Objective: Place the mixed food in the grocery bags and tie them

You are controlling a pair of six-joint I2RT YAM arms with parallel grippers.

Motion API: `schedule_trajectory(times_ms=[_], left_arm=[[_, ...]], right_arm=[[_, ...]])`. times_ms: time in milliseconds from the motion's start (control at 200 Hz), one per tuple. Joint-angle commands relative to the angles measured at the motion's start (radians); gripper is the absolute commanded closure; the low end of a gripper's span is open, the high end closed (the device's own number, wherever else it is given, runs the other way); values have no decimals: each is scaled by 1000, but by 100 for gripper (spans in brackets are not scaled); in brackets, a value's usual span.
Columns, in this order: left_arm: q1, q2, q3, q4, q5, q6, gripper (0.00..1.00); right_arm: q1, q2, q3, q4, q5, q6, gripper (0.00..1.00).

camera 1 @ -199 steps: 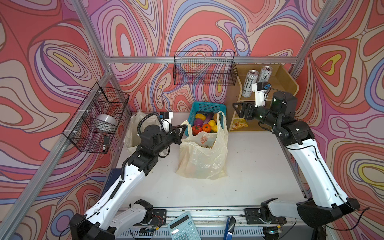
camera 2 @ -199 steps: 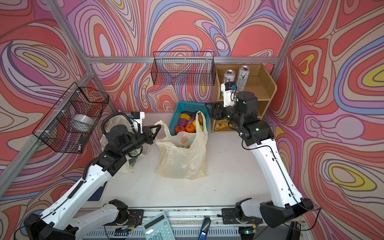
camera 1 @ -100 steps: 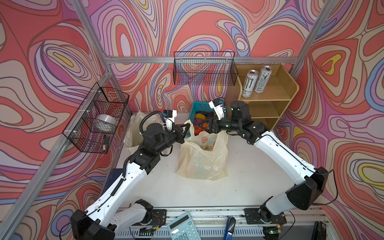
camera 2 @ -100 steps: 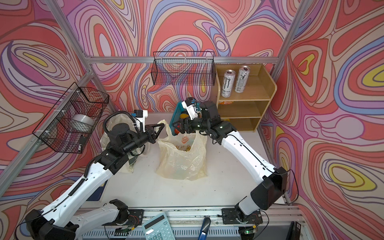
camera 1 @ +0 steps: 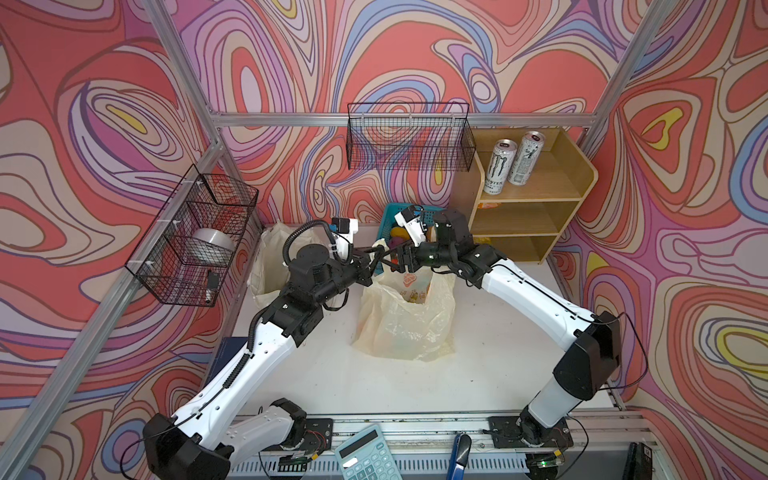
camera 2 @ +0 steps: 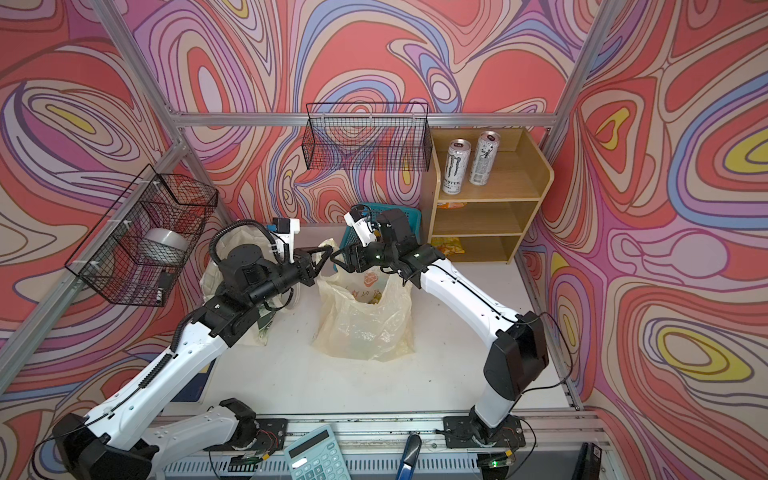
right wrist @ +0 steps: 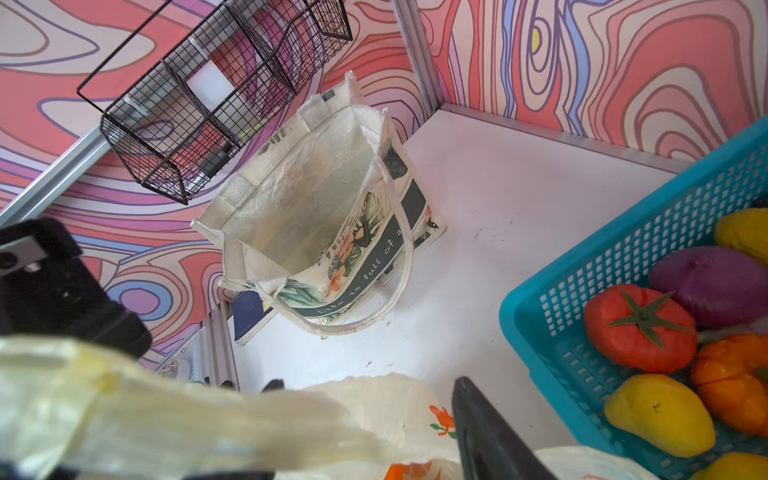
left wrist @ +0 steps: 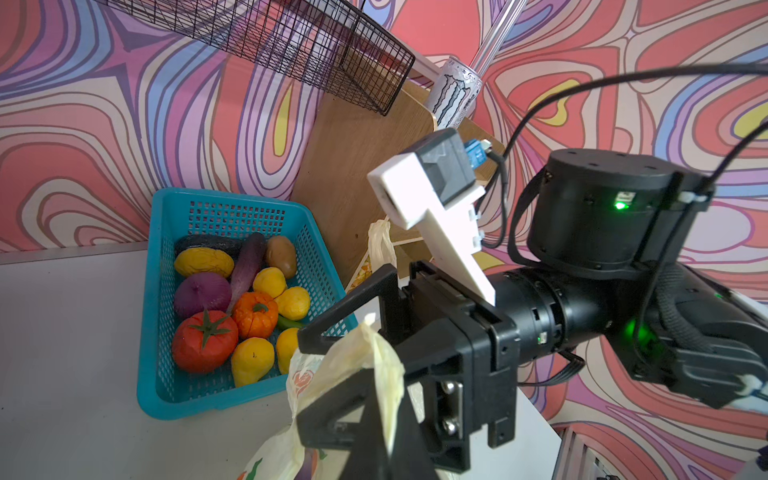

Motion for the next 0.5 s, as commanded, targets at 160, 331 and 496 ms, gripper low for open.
schedule_trajectory(times_ms=[160,331,496], left_arm=[[-5,-41,69,-34,-26,61,45],[-5,-148,59,-101,-135,144,21],[-5,-212,-14,-120,-170,176,14]], right_arm=[[-4,40,104,106,34,46,100],[-20,29,128,109,17,55,100],[-20,13,138,90,8,54,86]])
